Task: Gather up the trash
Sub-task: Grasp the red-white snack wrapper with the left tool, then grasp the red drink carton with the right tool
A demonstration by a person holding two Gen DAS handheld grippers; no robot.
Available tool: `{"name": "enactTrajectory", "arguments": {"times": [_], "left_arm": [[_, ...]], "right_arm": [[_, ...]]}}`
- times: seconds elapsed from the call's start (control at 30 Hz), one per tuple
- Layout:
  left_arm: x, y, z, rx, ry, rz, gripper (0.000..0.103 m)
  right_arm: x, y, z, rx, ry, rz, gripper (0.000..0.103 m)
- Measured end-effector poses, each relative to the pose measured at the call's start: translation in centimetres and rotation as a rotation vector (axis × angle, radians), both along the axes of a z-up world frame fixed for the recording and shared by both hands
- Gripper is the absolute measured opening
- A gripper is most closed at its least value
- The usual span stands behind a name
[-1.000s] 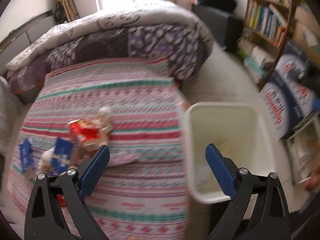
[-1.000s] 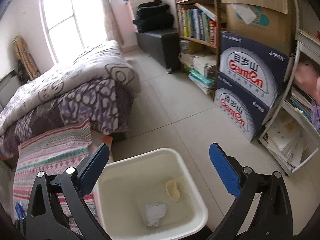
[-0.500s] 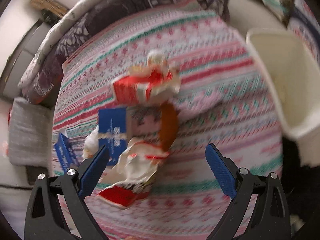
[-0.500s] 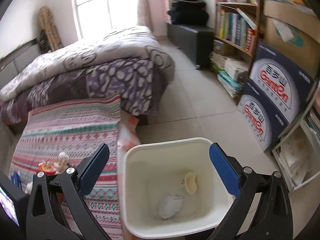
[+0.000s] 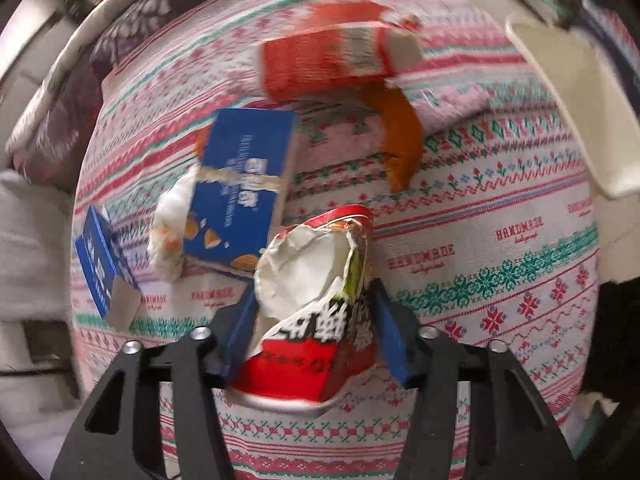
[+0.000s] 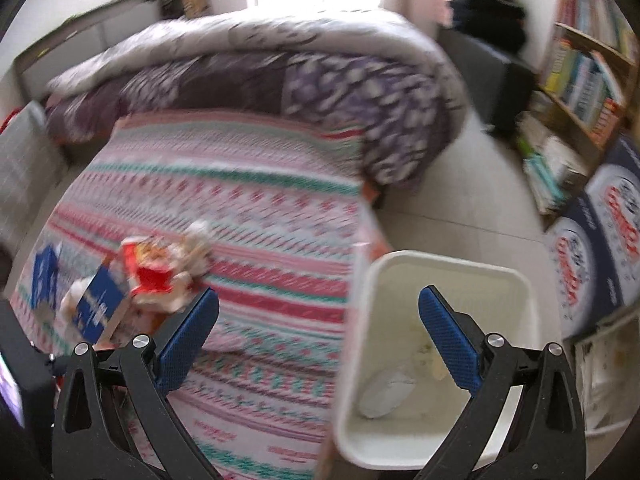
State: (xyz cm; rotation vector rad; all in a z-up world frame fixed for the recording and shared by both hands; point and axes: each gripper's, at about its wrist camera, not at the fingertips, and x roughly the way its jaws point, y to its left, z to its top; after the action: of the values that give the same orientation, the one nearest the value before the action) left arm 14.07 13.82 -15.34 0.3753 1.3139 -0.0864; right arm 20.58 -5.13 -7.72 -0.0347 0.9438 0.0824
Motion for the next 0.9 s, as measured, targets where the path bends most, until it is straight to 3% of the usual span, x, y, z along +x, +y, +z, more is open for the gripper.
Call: {"name": "enactTrajectory", "arguments": {"times": [0.3,0.53,0.67,0.73,0.77,0.8,0.9], "left_arm": [[-1.0,5.8,4.8,-0.239,-0.117,0.147,0.047],[-1.0,9.8,8.2,-0.421,-0.217,0.303,0.047],[-1.5,11.4,8.9,-0.491,-0.251,0.376,0.047],[-1.8,12.1,8.9,-0.514,-0.254,0.404,0.047],[-1.7,12.4,8.8,-0.521,-0.256,0.423,0.047],[-1.8,12.7,8.8,-0.524,-0.258,0.432,0.047],[-1.9,13.3,8.7,-0.536,-0.272,0.466,0.047]], "right_arm": [[0.0,7.8,-1.1,-0.026,-0.01,0.228,0.096],[0.5,12.9,-1.4,-0.229,-0.098,0.377,0.096],[1.0,14.4,-3.0,-0.32,-0.097,0.414,0.096],[1.2,14.7,-3.6,-0.309,-0.078,0.421,0.082],[1.3,14.8,-3.8,-0.298,-0.061,0.424,0.056],[1.6,14.7,-4.0,-0.263,-0.024,0.432,0.041],[1.5,14.2,-3.4,-0.156,-0.021,0.414,0.03]]}}
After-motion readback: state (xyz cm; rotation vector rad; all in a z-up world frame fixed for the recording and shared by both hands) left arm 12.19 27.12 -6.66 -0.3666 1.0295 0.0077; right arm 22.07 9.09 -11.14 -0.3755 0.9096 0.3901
